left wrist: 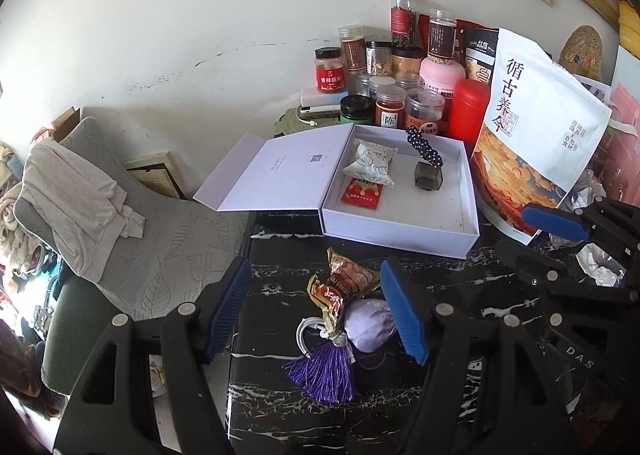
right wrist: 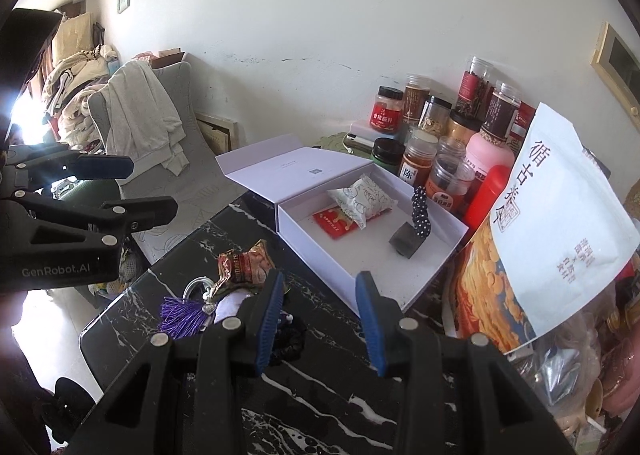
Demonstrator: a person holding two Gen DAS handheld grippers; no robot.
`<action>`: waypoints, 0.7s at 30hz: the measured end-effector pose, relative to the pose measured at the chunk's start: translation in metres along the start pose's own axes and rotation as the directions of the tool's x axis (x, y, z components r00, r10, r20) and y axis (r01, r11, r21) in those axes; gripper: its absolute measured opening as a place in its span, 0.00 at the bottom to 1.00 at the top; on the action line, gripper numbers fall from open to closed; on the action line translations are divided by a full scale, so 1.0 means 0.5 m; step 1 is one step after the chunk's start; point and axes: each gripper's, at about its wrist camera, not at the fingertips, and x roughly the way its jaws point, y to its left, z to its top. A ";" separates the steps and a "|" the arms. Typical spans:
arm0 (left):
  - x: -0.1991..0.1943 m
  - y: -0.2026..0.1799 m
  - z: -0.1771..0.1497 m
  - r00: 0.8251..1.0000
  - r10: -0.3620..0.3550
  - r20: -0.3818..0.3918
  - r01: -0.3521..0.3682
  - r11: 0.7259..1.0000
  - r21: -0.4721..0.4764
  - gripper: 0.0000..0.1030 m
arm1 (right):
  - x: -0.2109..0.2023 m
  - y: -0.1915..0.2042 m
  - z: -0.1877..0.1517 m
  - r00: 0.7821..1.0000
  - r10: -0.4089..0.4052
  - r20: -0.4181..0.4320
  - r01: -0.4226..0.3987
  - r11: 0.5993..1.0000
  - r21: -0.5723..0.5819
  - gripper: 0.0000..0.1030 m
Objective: Organize objects
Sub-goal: 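Open the right tool on the scrunchie and withdraw both tools toward the table items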
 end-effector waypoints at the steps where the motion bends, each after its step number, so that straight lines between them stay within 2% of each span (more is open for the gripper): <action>1: -0.001 0.001 -0.012 1.000 0.003 -0.003 -0.003 1.000 -0.008 0.64 | 0.002 0.002 -0.008 1.000 0.005 -0.001 -0.005 1.000 0.003 0.36; 11: 0.011 0.013 -0.118 1.000 0.004 -0.027 -0.005 0.998 -0.058 0.64 | 0.021 0.031 -0.070 0.999 0.046 -0.002 -0.046 0.999 -0.016 0.36; 21: 0.034 0.025 -0.175 0.999 -0.028 -0.032 0.026 0.997 -0.068 0.64 | 0.071 0.041 -0.120 0.995 0.082 -0.052 -0.081 0.997 0.015 0.36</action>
